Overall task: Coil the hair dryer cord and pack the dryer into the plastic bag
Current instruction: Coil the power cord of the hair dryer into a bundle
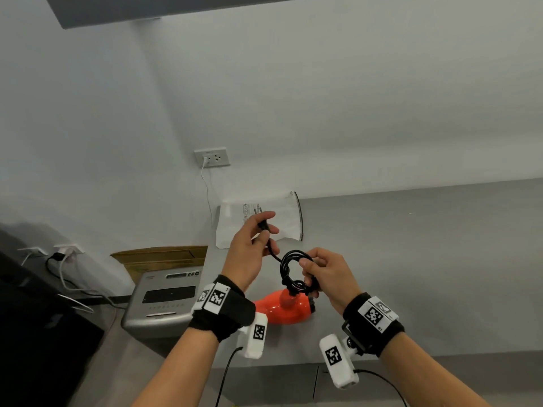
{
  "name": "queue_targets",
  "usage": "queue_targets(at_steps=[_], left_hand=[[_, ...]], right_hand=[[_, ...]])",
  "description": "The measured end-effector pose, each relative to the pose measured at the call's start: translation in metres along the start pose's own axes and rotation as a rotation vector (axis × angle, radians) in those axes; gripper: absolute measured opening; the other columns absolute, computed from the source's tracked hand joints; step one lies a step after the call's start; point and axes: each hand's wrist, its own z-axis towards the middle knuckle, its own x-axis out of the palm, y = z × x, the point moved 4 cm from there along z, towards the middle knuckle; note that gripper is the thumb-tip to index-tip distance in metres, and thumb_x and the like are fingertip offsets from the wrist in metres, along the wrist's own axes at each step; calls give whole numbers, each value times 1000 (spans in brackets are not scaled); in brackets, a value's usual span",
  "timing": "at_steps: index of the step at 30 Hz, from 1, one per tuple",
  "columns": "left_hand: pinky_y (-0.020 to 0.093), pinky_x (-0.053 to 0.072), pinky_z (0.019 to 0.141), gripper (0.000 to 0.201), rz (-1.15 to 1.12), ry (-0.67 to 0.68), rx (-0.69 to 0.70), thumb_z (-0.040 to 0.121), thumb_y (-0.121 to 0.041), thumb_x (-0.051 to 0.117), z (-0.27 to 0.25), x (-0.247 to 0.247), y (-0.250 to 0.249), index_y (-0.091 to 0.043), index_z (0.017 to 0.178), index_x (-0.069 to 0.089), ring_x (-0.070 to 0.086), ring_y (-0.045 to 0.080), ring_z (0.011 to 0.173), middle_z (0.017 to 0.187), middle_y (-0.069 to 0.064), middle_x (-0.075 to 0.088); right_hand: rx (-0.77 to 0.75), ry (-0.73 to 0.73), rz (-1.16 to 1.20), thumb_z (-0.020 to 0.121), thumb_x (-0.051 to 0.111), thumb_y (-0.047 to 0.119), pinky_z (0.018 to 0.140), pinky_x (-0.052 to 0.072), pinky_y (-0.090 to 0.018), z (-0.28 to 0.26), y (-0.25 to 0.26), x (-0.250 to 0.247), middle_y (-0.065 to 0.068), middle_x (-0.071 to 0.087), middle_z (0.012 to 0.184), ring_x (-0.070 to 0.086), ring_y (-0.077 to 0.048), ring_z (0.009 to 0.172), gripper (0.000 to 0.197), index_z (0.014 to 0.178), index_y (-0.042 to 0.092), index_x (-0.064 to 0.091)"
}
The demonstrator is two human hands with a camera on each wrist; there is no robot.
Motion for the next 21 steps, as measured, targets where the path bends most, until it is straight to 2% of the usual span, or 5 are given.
queue_targets(at_steps=[6, 11, 14, 18, 21], left_hand=[[32, 58, 80, 59, 92, 131, 66, 103, -2, 49, -7, 15, -9, -37, 147, 30, 65, 19, 72, 96, 6, 79], [24, 53, 83, 11, 443, 213, 126, 97, -19, 63, -8, 21, -6, -28, 98, 67, 67, 5, 81, 78, -11, 71], [9, 37, 72, 6, 655, 242, 217, 92, -22, 69, -8, 21, -7, -26, 94, 72, 56, -3, 80, 79, -18, 62], [11, 35, 68, 5, 753, 248, 250, 89, -23, 70, -4, 21, -8, -19, 92, 73, 52, 3, 78, 81, -13, 62], [21, 40, 70, 2, 835, 255, 285, 86, -19, 68, -5, 27, -8, -19, 88, 67, 52, 9, 79, 81, -9, 60]], right_hand=[[-18, -40, 38, 93, 63, 2, 40, 43, -26, 5, 6, -7, -17, 63, 74, 61, -22, 55, 6, 98, -1, 65], [-6, -28, 143, 93, 60, -5, 43, 44, -29, 4, 15, -14, -18, 64, 72, 63, -25, 57, 9, 101, -6, 64], [-12, -17, 212, 94, 55, -6, 45, 43, -29, 3, 19, -20, -19, 65, 72, 63, -26, 60, 14, 105, -7, 64], [-66, -36, 152, 96, 52, -5, 47, 45, -31, -2, 21, -19, -22, 69, 83, 64, -29, 66, 19, 106, -1, 67], [-141, -67, 40, 96, 56, -4, 44, 48, -31, -4, 29, -14, -12, 68, 87, 66, -25, 63, 18, 106, 4, 68]])
